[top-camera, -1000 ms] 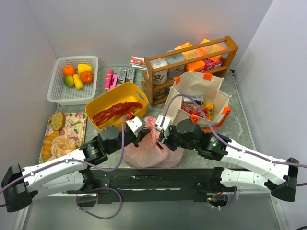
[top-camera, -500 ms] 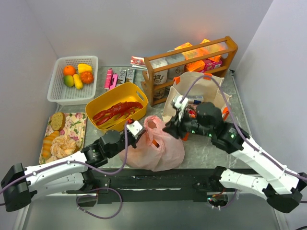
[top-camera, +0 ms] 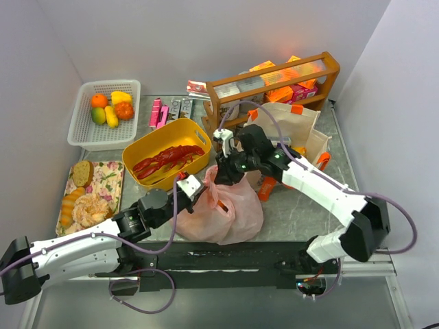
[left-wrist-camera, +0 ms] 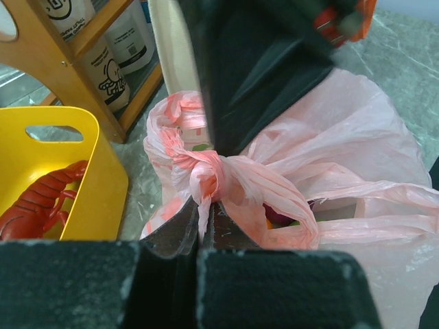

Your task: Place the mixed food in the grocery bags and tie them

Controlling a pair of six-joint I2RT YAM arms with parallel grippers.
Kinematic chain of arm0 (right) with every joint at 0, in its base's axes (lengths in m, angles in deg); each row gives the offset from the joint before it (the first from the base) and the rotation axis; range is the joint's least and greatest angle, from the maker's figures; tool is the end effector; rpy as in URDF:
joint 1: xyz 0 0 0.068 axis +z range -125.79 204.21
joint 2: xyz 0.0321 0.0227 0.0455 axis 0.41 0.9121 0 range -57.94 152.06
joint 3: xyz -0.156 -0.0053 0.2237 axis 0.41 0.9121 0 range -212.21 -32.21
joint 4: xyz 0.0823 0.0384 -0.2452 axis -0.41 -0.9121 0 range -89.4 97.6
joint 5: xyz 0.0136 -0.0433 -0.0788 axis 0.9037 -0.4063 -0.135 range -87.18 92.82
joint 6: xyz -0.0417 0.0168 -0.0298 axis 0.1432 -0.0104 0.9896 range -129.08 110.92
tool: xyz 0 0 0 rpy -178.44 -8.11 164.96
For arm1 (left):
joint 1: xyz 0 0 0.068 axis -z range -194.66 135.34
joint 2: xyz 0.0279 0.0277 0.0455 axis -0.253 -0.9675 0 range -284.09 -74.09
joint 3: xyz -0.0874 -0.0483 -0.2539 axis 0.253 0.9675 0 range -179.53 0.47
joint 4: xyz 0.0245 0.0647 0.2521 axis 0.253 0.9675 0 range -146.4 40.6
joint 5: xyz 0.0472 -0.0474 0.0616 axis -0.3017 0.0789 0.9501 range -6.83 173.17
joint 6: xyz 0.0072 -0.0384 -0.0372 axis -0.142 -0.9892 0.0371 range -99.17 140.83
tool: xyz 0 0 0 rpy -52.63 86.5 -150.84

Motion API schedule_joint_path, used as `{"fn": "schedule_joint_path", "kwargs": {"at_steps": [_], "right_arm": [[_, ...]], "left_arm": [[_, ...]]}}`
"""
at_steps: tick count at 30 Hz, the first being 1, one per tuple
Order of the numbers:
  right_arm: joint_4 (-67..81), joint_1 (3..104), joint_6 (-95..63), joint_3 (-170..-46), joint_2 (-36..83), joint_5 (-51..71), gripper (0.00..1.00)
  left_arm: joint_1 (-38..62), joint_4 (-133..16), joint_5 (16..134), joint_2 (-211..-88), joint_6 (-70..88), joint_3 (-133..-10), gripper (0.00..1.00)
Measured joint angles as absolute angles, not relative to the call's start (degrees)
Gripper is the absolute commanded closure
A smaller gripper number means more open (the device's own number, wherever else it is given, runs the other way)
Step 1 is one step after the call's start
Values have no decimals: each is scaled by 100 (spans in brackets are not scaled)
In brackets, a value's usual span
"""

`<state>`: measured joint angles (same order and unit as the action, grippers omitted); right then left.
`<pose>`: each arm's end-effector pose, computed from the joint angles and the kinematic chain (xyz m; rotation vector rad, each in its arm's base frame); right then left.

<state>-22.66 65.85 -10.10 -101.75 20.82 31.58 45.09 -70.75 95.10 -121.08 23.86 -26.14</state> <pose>0.2138 0.2129 0.3254 -1.0693 2.0799 0.9527 0.1063 -0.1679 0.2661 0.7480 1.5330 -0.5699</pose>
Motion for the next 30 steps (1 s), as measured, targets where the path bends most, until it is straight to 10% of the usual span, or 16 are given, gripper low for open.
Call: {"fn": "schedule_joint_path", "kwargs": {"at_steps": [30], "right_arm": [[-738, 6439, -381, -8831, 2399, 5778, 54]], "left_arm": [[4749, -7551, 10115, -12057, 2314, -2382, 99]]}}
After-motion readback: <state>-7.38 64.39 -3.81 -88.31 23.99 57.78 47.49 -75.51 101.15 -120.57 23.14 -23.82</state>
